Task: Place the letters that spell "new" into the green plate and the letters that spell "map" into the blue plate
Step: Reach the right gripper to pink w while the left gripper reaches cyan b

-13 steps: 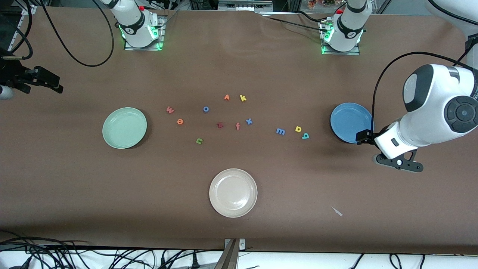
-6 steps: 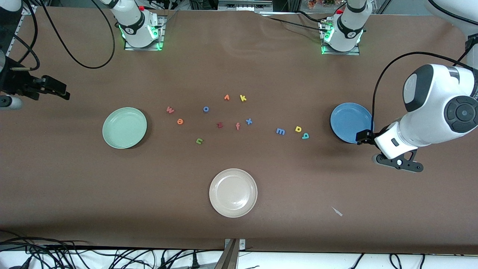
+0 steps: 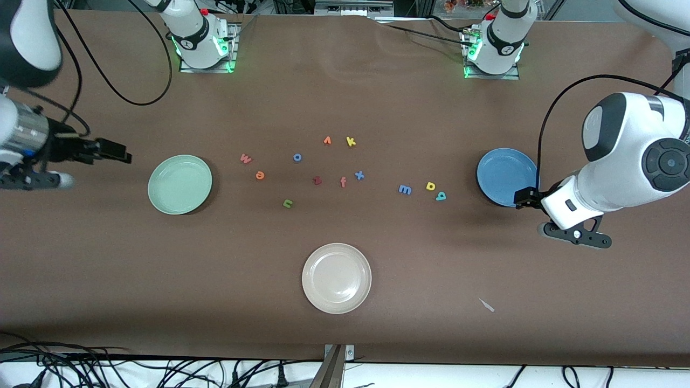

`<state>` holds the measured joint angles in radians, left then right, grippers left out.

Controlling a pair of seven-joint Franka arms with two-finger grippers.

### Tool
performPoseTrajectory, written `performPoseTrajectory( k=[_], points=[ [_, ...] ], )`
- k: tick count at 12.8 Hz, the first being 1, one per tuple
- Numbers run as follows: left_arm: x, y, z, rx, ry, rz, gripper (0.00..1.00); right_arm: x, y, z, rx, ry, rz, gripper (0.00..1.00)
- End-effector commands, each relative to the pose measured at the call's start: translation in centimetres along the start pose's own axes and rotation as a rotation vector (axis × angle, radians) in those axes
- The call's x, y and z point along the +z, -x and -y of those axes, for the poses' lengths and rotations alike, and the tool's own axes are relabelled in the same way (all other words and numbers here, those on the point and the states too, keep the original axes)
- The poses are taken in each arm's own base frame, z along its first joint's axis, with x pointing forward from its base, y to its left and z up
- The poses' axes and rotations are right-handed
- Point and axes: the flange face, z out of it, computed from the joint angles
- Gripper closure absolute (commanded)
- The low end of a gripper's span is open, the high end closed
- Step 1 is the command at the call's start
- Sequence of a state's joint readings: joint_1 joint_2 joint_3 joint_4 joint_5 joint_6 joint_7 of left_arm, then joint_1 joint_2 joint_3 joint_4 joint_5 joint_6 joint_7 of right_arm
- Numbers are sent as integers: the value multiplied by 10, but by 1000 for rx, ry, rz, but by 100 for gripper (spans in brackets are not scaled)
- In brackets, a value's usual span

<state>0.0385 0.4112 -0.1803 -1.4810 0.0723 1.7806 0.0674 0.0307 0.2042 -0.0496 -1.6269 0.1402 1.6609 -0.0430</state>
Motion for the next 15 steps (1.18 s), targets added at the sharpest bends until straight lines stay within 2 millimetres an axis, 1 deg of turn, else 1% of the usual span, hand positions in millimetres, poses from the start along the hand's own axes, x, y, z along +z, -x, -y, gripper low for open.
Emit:
performPoseTrajectory(
  k=[1, 2, 3, 4, 5, 6, 7, 8, 9, 10, 11, 12, 13, 15],
  points=[
    [-6, 2, -3, 15, 9, 2, 0, 24, -13, 15, -20, -10, 30, 0],
    [-5, 3, -2, 17, 10, 11, 0, 30, -12, 22, -45, -2, 51, 0],
    [3, 6, -4, 17, 13, 42, 0, 48, -12, 31, -69, 4, 114, 0],
    [12, 6, -13, 27, 15, 71, 0, 62, -7, 41, -87, 7, 168, 0],
    [31, 5, -21, 37, 19, 105, 0, 83, -3, 49, -138, 5, 219, 0],
    [41, 6, -30, 41, 20, 125, 0, 101, 6, 64, -206, 3, 253, 0],
    [50, 7, -36, 36, 21, 140, 0, 118, 12, 68, -216, 3, 273, 0],
    [62, 6, -42, 21, 27, 158, 0, 128, 14, 66, -224, 5, 256, 0],
    [73, 6, -50, -7, 61, 174, 0, 131, 18, 74, -247, 7, 224, 0],
    [90, 8, -54, -42, 95, 202, 0, 138, 22, 89, -283, 19, 210, 0],
    [105, 8, -58, -91, 115, 212, 0, 148, 25, 91, -318, 53, 195, 0],
    [121, 8, -63, -150, 126, 203, 0, 159, 31, 99, -381, 72, 163, 0],
    [132, 6, -76, -190, 135, 181, 0, 175, 41, 105, -415, 78, 126, 0],
    [160, 5, -89, -324, 140, 181, 0, 206, 69, 115, -453, 92, 38, 0]
  ],
)
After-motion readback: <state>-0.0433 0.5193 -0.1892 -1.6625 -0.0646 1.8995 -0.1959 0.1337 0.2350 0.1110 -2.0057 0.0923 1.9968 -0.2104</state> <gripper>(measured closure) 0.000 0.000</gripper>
